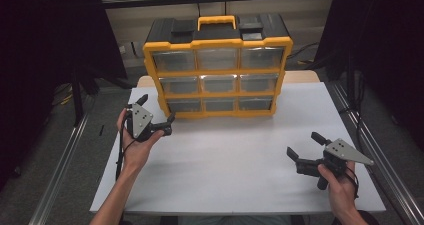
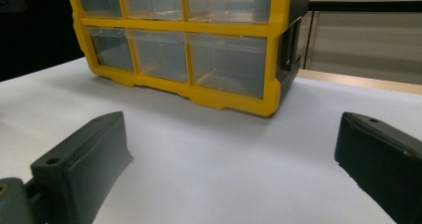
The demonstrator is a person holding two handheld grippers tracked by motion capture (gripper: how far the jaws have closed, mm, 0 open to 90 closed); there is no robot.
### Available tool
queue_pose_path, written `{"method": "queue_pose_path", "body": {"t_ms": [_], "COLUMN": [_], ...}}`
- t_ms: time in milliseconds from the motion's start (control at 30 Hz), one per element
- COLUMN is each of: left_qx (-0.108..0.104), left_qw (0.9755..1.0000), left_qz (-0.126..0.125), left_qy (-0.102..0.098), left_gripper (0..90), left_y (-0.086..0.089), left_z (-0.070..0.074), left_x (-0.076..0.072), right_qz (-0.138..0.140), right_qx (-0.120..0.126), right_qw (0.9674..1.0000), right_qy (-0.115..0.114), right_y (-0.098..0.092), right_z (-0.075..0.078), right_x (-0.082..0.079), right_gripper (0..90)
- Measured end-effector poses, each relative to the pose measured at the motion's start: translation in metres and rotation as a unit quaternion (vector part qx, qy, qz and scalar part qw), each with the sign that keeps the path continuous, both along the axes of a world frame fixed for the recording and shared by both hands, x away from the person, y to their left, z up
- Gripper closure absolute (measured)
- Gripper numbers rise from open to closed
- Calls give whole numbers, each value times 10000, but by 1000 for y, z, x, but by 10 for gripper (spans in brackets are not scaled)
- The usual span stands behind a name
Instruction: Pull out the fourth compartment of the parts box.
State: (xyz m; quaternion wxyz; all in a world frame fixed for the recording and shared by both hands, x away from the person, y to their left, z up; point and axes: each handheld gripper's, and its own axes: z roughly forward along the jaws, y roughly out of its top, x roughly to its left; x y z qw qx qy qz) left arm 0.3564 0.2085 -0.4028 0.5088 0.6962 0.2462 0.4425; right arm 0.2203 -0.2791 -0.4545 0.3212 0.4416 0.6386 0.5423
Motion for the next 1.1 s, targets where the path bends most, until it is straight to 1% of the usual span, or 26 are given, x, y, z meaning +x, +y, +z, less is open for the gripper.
{"method": "queue_pose_path", "body": {"t_ms": [33,67,133,200,267,333,400,433,467,500,533,567,600,633,667,700,733,767,833,867,900,967,1000,1033,1067,1100], "left_qx": [-65,104,302,435,587,869,1171,1183,1286,1435,1755,1755,1868,2050,2033,2138,2199,2387,2676,2676,2754,2865,2992,3067,3167,3232], "left_qw": [10000,9999,9992,9982,9971,9943,9903,9899,9880,9853,9787,9787,9759,9716,9717,9686,9667,9606,9520,9520,9480,9431,9389,9362,9310,9278], "left_qz": [8,-34,-45,-77,-123,-122,-121,-143,-159,-176,-104,-104,-107,-109,-93,-99,-84,-39,47,47,32,64,162,172,117,136], "left_qy": [-49,-114,-249,-394,-465,-607,-742,-770,-844,-907,-1055,-1055,-1127,-1175,-1196,-1267,-1305,-1422,-1488,-1488,-1596,-1687,-1695,-1708,-1812,-1859], "left_gripper": [23,22,20,20,20,20,22,26,26,35,36,38,38,42,43,43,43,43,45,49,49,53,54,57,65,78], "left_y": [-2,-1,-3,-6,-7,-10,-12,-14,-15,-16,-18,-18,-20,-21,-22,-22,-23,-24,-25,-25,-26,-26,-26,-26,-26,-26], "left_z": [0,2,4,6,8,9,11,10,10,10,9,9,7,8,7,7,6,6,6,6,7,7,7,5,6,5], "left_x": [1,2,3,4,5,6,8,8,9,10,12,12,13,13,14,15,16,17,18,18,20,22,22,23,25,26], "right_qz": [-13,-2,-7,-4,7,4,3,13,13,16,7,7,-4,9,22,27,27,25,25,25,14,14,12,27,29,27], "right_qx": [3,13,29,29,30,19,16,19,19,20,20,20,12,18,16,27,27,31,20,20,16,24,33,28,23,19], "right_qw": [10000,10000,10000,10000,10000,10000,10000,10000,10000,10000,10000,10000,10000,10000,10000,10000,10000,10000,10000,10000,10000,10000,10000,10000,10000,10000], "right_qy": [-2,-8,4,0,-1,-8,-9,-11,-11,-6,-2,-2,-6,0,-10,-5,-5,3,-5,-5,-3,6,0,-5,3,-11], "right_y": [0,0,0,0,0,0,0,0,0,0,0,0,0,0,0,0,0,0,0,0,0,0,0,0,0,0], "right_z": [0,0,0,0,0,0,0,0,0,0,0,0,0,0,0,0,0,0,0,0,0,0,0,0,0,0], "right_x": [0,0,0,0,0,0,0,0,0,0,0,0,0,0,0,0,0,0,0,0,0,-1,0,0,0,0], "right_gripper": [4,4,4,4,4,4,4,4,4,4,4,4,4,4,4,4,4,4,4,4,4,4,4,4,4,4]}}
